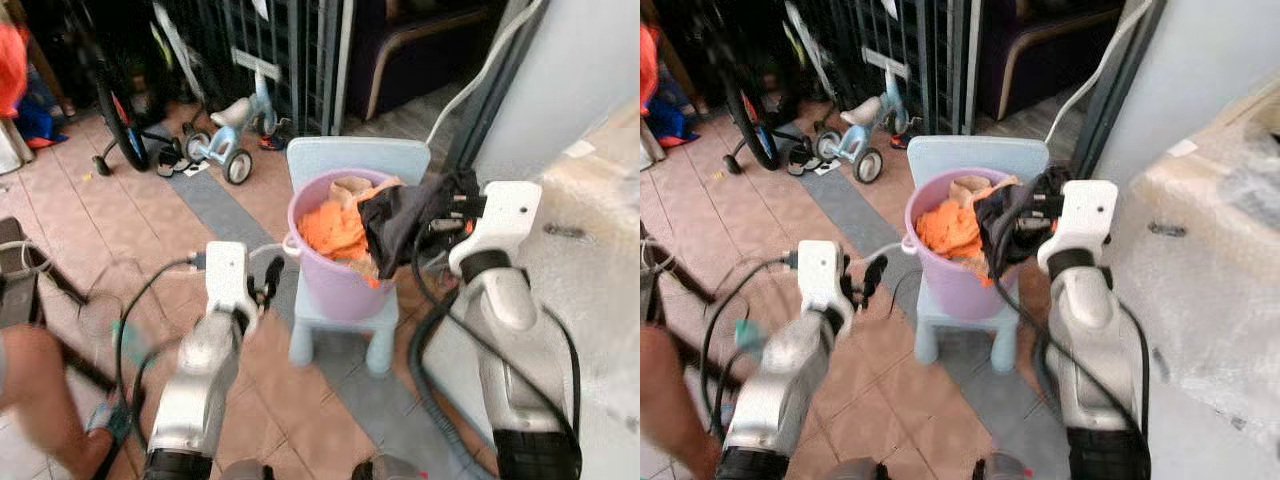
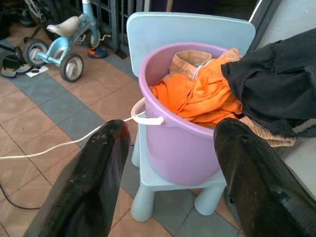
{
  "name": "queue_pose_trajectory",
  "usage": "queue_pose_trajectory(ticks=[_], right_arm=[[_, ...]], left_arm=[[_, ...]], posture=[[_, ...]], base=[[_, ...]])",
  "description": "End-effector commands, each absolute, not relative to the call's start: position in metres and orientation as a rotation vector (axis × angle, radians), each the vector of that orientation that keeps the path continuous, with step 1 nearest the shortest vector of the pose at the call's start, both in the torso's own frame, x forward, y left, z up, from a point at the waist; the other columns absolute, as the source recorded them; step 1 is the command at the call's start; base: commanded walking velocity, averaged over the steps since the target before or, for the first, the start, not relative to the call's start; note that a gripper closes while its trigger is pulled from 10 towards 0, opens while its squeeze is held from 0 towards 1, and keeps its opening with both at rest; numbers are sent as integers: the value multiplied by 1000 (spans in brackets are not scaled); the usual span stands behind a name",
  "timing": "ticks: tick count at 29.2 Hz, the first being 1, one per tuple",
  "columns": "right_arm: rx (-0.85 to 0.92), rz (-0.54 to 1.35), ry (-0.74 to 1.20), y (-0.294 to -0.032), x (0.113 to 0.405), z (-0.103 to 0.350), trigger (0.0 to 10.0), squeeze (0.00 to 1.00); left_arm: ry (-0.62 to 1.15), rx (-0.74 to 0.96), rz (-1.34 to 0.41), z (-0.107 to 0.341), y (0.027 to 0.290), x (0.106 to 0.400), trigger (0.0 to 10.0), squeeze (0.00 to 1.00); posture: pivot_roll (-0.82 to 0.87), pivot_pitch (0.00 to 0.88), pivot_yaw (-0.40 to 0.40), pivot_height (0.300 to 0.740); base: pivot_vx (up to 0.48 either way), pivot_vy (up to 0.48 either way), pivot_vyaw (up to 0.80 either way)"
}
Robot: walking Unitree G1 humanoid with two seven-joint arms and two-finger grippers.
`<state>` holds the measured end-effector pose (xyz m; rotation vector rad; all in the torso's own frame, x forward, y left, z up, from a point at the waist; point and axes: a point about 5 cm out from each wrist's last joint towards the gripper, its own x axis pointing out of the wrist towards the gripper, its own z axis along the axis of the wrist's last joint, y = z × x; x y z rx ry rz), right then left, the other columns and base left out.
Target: Clothes washing
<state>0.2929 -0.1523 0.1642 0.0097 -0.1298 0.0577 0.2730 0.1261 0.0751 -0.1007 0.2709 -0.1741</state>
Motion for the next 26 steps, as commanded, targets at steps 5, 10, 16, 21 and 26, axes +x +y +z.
queue_pose_trajectory(ticks=[5,10,16,21,26], right_arm=[[-9,4,-147,-162,296,170,10000,0],[-3,-6,-151,-161,298,170,10000,0],[-42,-74,-178,-168,298,174,10000,0],[-73,-145,-199,-177,300,178,10000,0],[-132,-179,-246,-187,305,188,10000,0]], left_arm=[[251,-92,-203,81,127,273,10000,0],[229,-102,-210,86,127,280,10000,0],[226,-113,-244,87,121,279,10000,0],[221,-116,-255,88,121,279,10000,0],[190,-126,-259,94,122,286,10000,0]], posture=[[-85,71,27,740],[-92,77,30,740],[-99,76,37,740],[-100,71,40,740],[-99,67,41,740]], base=[[0,0,-800],[0,0,-800],[0,0,-800],[0,0,-800],[0,0,-800]])
